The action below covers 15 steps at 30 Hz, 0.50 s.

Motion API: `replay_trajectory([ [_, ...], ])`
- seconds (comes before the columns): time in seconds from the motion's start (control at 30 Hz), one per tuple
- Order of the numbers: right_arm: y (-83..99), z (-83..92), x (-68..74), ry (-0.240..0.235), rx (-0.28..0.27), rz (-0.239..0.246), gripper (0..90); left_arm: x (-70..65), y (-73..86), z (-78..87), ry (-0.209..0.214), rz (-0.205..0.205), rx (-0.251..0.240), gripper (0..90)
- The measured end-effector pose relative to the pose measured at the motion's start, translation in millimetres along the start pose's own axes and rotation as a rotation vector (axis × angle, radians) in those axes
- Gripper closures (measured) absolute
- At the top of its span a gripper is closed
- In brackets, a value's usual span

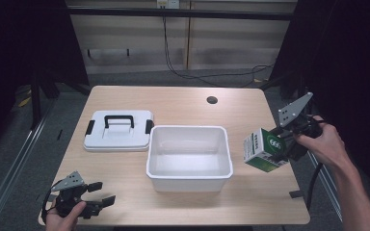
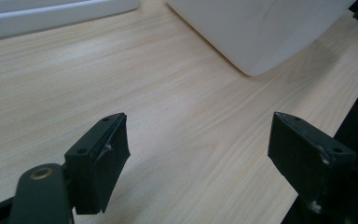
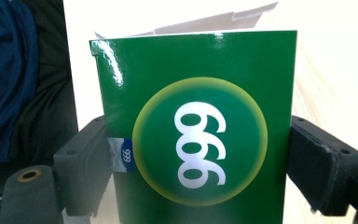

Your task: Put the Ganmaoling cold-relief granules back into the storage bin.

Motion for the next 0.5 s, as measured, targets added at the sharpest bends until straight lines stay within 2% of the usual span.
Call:
replay_trajectory([
  [0.23,-15.2,8.8,3.2,0.014,-0.010,0.017,15.7,-0.3,0.0,-0.6,0.004,0.001,0.004,20.3],
  [0.5,-35.3,10.7,6.4,0.024,-0.022,0.042,15.7,-0.1,0.0,-0.5,0.004,0.000,0.003,20.3],
])
Point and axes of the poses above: each handheld gripper's, and its own axes: z roughly backward along the jaws, y roughly out of its underside, x roughly to its left, the point moved 1 cm from there along -z, roughly forward along the jaws, and after that the axes turned 9 degrees about -z, right-handed, at the moved point
